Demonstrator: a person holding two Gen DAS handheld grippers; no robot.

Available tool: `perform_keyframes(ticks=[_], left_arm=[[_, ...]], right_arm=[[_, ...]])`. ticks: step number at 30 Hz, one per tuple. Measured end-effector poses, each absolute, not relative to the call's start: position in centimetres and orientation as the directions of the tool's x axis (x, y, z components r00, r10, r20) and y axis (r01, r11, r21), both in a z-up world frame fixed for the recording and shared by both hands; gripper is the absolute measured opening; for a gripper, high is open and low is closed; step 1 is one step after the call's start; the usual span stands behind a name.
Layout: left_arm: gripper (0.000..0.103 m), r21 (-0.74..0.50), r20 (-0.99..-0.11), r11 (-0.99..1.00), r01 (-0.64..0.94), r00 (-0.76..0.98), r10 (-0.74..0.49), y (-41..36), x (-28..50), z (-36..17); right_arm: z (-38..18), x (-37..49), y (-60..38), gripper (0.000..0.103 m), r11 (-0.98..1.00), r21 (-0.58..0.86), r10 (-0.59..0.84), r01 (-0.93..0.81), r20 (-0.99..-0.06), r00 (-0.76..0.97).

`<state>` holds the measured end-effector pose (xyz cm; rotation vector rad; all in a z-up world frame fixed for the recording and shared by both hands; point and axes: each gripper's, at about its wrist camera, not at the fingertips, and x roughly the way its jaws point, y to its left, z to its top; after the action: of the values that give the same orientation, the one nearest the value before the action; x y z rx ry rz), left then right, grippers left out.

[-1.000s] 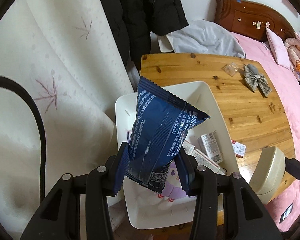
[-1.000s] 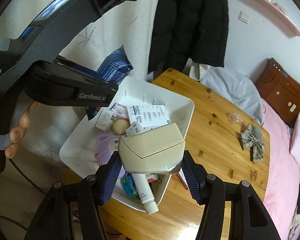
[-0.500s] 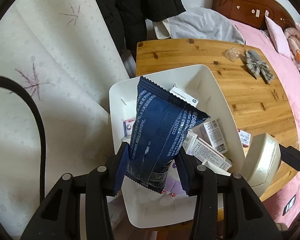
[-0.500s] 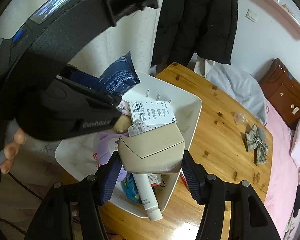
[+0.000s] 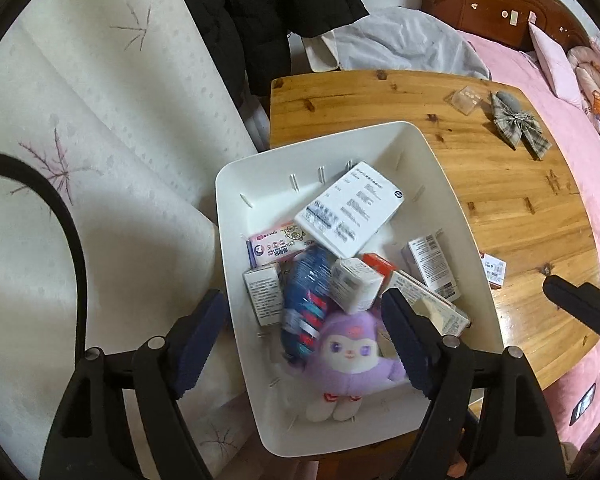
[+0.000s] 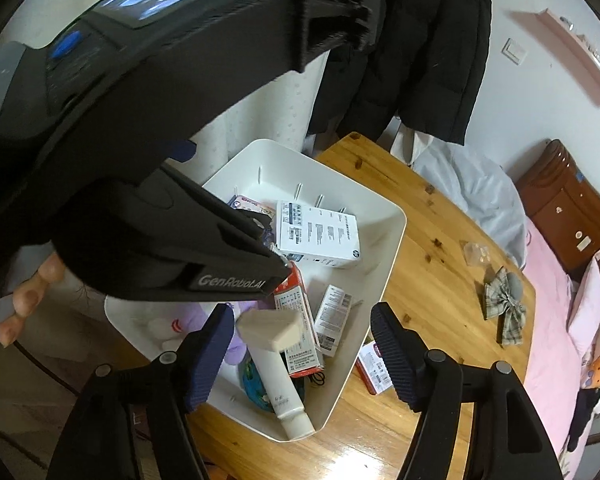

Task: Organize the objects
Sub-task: 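Lower both items into the tray and open both grippers, then withdraw both grippers from the tray toward the remaining table items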

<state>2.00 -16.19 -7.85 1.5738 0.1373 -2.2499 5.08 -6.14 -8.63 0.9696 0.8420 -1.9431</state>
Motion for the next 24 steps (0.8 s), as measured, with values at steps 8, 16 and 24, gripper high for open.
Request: perform_keyframes(ticks=[8,16,24], left_arm=[[0.083,0.149,-0.918,-0.923,0.354,-0.298,-0.263,-15.7,1.6,-7.2],[0.083,0.153,-0.916,-0.931,0.332,-0.306,-0.259,-14.4,1.2,-6.8],[0.083,0.167,-0.914,-0.937,0.306,-0.309,-0.264,-13.1,0.3,-6.3]], right_arm=[[-8.0,5.1,-5.4,0.072,-0.485,-0.219,-0.356,0.846,-0.835,-0.42],[-7.4,4.9,-4.3,0.072,-0.517,-0.212,-0.363,0.829,-0.823,-0.437],[-6.5,4.3,-2.3,0.072,-0.566,-0.207,-0.375,0.798,-0.797,-0.473]])
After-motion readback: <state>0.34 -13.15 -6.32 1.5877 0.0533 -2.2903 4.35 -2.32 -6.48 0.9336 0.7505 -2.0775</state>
